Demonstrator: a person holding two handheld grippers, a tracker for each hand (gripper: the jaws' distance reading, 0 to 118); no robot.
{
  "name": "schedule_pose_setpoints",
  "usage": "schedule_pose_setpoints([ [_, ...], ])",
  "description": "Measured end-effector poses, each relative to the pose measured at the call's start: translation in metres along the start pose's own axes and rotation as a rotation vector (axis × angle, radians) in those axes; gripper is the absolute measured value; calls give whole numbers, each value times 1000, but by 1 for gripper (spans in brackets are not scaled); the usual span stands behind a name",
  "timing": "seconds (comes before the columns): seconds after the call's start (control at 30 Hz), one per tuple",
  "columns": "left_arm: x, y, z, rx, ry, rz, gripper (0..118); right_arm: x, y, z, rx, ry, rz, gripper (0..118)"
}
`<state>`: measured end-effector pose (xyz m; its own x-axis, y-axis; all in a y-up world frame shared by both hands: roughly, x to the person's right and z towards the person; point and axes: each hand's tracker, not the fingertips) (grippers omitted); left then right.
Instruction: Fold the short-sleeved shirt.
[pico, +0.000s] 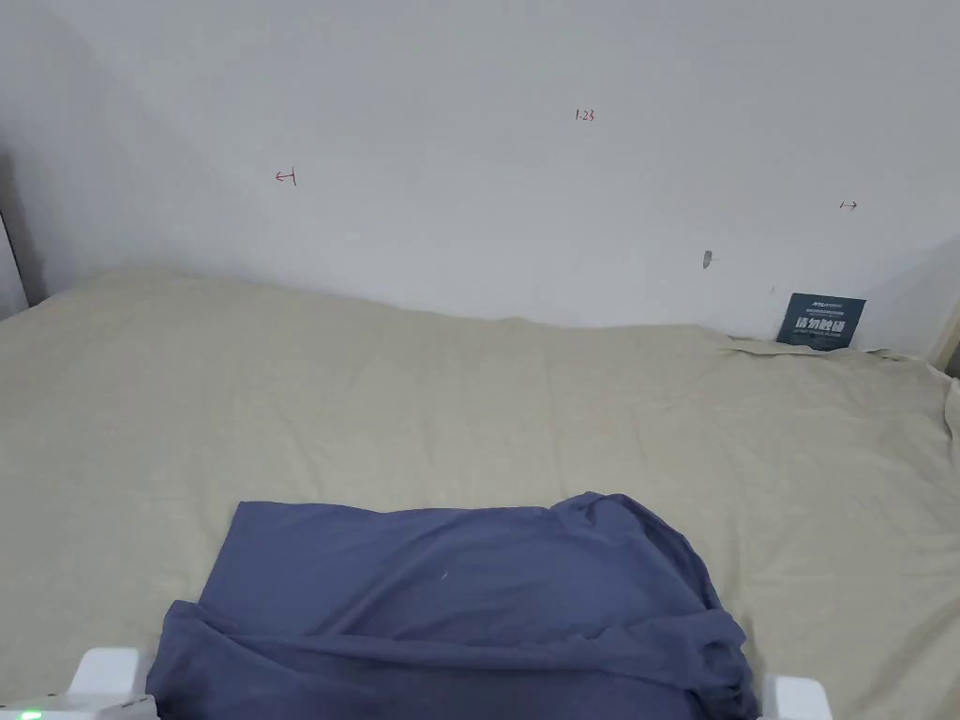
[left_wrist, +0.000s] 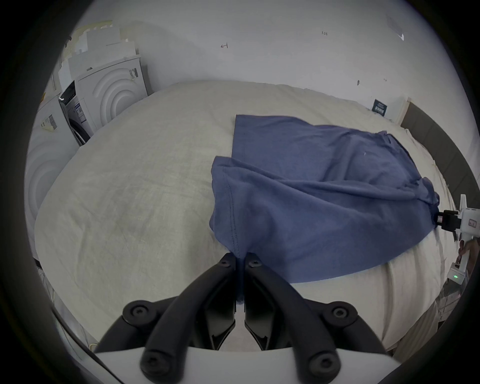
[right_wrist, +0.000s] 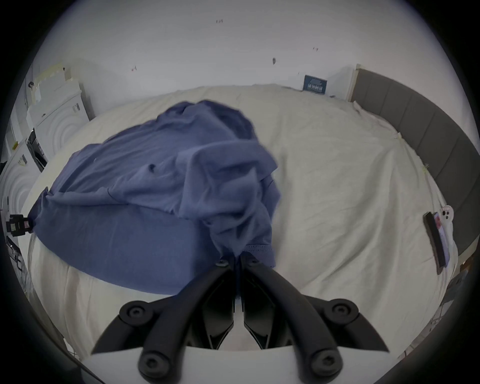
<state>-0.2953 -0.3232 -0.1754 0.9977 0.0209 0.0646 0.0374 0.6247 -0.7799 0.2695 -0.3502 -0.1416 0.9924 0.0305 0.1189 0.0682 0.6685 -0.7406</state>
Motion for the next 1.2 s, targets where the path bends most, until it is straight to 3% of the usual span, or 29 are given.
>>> schedule_pose_setpoints([
  [0.3,-24,1,42,55,-72,7,1,11,-9,72,95,-29,53,2],
  [0.6,-35,-58,75,5,-105,-9,1,2,-80,131,35,-95,35,1],
  [0.83,-35,-110,58,-79,-85,-8,1,-3,-147,118,-54,-136,23,2],
  [1.0,-23,-111,48,-69,-39,-55,1,-8,-146,102,-64,-163,30,2],
  [1.2,-27,-112,48,-68,-49,-18,1,-13,-142,104,-61,-175,48,2],
])
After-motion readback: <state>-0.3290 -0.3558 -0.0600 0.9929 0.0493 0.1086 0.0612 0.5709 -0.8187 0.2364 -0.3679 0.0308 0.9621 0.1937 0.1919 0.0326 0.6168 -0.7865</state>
